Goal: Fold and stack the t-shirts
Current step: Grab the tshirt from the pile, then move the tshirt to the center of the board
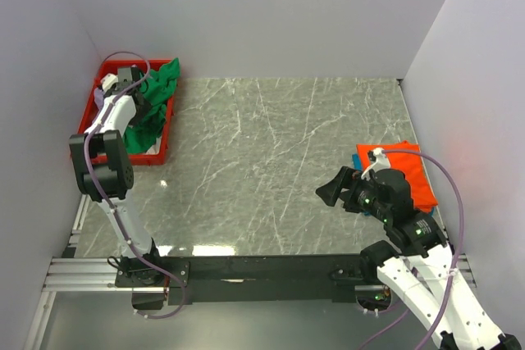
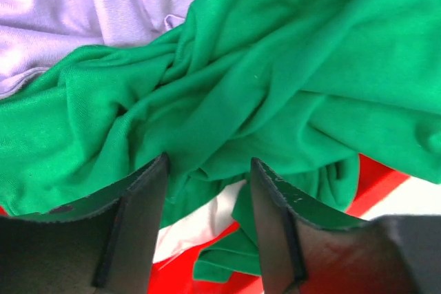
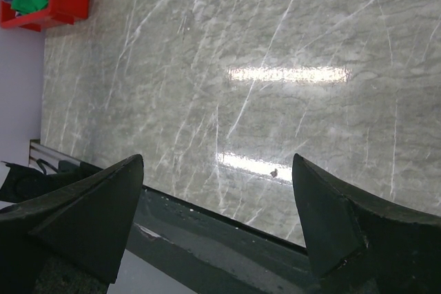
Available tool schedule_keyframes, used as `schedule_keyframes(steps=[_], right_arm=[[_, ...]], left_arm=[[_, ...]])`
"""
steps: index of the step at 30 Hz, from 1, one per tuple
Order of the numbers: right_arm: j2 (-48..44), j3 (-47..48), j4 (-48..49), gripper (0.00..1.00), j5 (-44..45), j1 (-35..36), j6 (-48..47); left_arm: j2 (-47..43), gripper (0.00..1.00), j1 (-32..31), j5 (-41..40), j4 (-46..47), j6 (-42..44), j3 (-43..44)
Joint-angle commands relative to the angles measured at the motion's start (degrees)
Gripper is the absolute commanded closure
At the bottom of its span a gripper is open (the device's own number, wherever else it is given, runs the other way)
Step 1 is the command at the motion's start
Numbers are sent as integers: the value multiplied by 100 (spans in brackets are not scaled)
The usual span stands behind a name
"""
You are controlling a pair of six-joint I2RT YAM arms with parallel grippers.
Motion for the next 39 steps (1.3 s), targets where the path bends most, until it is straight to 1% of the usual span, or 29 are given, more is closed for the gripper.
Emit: schedule_keyframes(steps=[1, 2, 5, 6, 8, 9, 12, 16, 21, 28, 31, 35, 39], right_arm=[[29, -80, 276, 6, -41, 38, -28], [29, -89, 276, 6, -50, 38, -11], [73, -132, 320, 6, -94, 38, 7], [82, -150, 329, 6, -102, 29, 7], [99, -168, 364, 6, -120, 38, 33], [99, -203, 407, 6, -111, 38, 33], [126, -264, 487, 6, -138, 38, 77], [231, -291, 627, 6, -173, 38, 121], [380, -159, 820, 6, -112, 38, 191], [863, 236, 1058, 6, -59, 38, 201], [1109, 491, 1102, 6, 11, 38, 157], [1364, 833, 1120, 6, 73, 38, 121], [1479, 992, 1172, 6, 108, 38, 113]], left_arm=[[73, 46, 36, -243, -31, 77, 153], [91, 47, 45, -252, -22, 94, 118], [135, 57, 53, -261, -13, 121, 47], [161, 68, 45, -261, -13, 138, 30], [170, 86, 45, -226, 4, 191, -23], [162, 99, 45, -200, 4, 208, -58], [48, 99, 45, -94, -66, 252, -50], [-540, 99, 53, 134, -40, 393, 73], [-1286, 100, 45, 713, -162, 551, 547], [-2386, 100, -122, 1733, 92, 613, 846], [-2712, 100, -446, 1935, 57, 770, 1268], [-3002, 100, -1132, 2103, -5, 885, 2101], [-3152, 100, -1738, 2235, -93, 912, 2692]])
